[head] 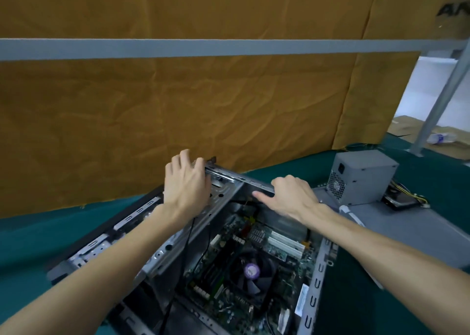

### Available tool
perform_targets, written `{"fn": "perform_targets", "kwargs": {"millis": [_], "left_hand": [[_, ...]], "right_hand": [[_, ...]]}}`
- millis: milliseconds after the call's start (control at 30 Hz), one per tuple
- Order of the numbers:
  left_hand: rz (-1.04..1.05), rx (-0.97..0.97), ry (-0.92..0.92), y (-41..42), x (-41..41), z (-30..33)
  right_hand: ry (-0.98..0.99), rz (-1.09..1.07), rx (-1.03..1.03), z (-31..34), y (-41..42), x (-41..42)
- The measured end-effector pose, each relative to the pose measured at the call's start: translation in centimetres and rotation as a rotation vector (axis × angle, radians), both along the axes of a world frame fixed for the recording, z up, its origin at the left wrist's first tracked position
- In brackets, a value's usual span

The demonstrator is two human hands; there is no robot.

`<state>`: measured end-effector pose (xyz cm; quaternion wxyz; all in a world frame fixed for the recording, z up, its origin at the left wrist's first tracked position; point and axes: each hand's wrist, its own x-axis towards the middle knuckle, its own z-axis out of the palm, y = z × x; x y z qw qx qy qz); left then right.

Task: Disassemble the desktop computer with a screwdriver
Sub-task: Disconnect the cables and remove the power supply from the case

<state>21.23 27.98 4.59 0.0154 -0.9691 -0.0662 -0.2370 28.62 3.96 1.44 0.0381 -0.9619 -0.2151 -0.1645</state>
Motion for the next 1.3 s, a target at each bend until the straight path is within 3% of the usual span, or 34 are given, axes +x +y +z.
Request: {"fn": "perform_targets", "kwargs": {"millis": [67,167,300,367,633,733,833,1033,1300], "left_hand": [[-0.274,-0.089,-0.073,-1.5,-0.7,0.4],[-0.532,-0.303,0.127,-4.8,-1.9,-0.3],[-0.34,-0.466,0.535,-7.7,-0.9,-3.8],[-0.224,-0.536,0.612,-8.0,0.2,-5.0],[0.016,-0.667,0.317,-7.2,3.8,-9.8],[-0.041,-0.725,0.237,-7.0,4.6,-10.8],[-0.065,-0.906,0.191,-7.1,5.1,-11.2],[-0.07,-0.817,0.112,-7.0,5.7,-12.1],[-0.143,-0.873,0.06,-6.8,5.7,-12.6]], "right_hand": [[0.01,0.021,0.011,0.3,0.3,0.6],[0.045,0.045,0.016,1.0,1.5,1.8],[0.069,0.077,0.077,1.1,1.9,2.3],[0.083,0.084,0.103,0.9,1.6,2.3],[0.053,0.105,0.079,0.4,1.1,2.8],[0.046,0.119,0.068,0.2,1.2,2.8],[0.042,0.124,0.065,0.2,1.2,2.9],[0.048,0.102,0.048,0.2,1.3,2.8],[0.051,0.091,0.037,0.0,1.3,2.5]]}}
